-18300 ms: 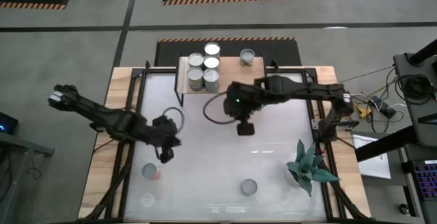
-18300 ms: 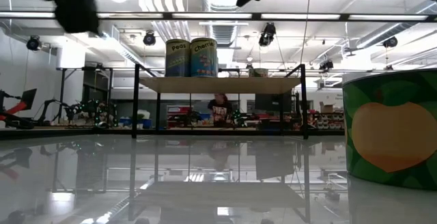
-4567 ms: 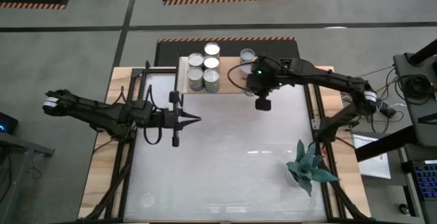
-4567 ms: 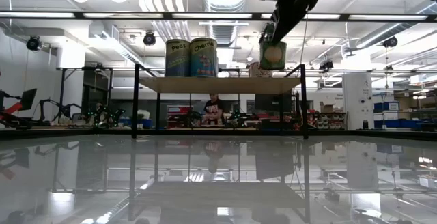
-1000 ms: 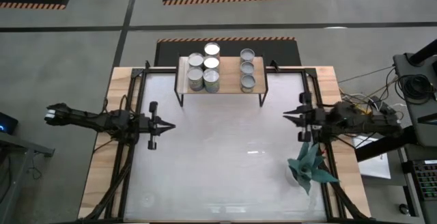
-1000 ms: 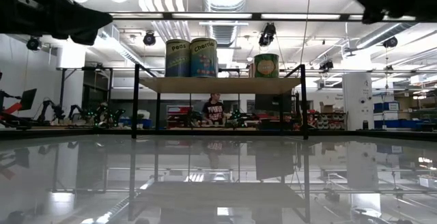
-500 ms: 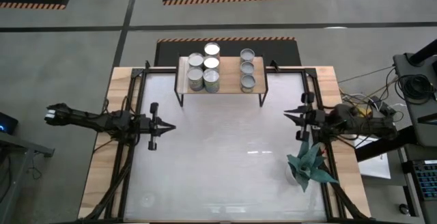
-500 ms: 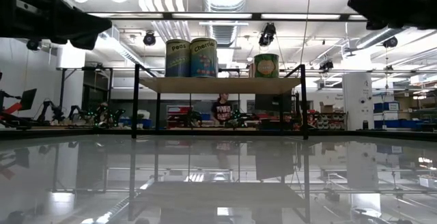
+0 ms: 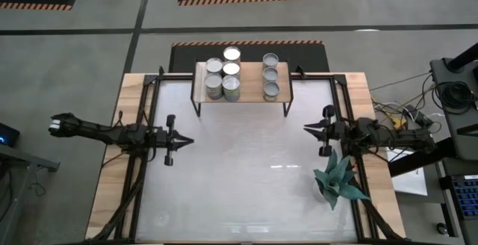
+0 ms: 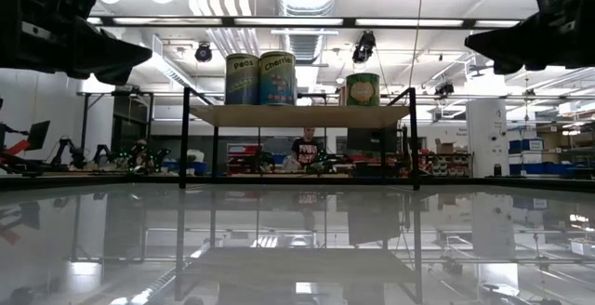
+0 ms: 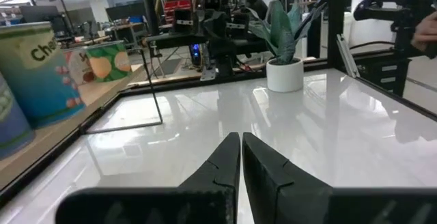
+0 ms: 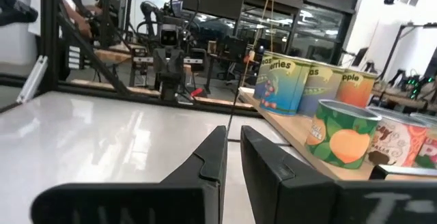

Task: Pick and place cans onto a shelf
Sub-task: Return to Home Position

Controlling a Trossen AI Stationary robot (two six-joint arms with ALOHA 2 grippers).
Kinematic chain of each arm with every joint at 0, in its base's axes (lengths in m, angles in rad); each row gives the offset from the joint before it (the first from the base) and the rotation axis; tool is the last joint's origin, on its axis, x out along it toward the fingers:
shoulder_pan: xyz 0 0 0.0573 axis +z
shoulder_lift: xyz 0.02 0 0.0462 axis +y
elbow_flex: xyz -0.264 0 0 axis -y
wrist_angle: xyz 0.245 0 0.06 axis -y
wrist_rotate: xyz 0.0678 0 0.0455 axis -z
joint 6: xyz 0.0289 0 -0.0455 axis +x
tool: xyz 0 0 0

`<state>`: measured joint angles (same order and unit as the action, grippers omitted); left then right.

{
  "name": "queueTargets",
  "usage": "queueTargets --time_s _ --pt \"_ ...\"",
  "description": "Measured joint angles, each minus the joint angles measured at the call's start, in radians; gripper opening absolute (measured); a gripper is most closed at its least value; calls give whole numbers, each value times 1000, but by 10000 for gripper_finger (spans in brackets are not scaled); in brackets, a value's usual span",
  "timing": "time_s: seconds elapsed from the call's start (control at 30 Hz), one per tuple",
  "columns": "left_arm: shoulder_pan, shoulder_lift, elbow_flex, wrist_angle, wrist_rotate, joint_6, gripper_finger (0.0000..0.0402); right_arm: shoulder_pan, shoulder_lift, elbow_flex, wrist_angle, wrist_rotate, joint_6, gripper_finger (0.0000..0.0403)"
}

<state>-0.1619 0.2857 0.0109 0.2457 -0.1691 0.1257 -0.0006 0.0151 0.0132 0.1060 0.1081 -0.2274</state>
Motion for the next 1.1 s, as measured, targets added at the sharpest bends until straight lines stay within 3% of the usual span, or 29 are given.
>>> queueTargets --time_s 0.23,1.1 --pt "0 10 5 -1 -34 -82 0 0 1 0 -1 0 23 33" --pt "0 21 9 -1 -39 -84 0 0 1 -2 -1 -1 18 34"
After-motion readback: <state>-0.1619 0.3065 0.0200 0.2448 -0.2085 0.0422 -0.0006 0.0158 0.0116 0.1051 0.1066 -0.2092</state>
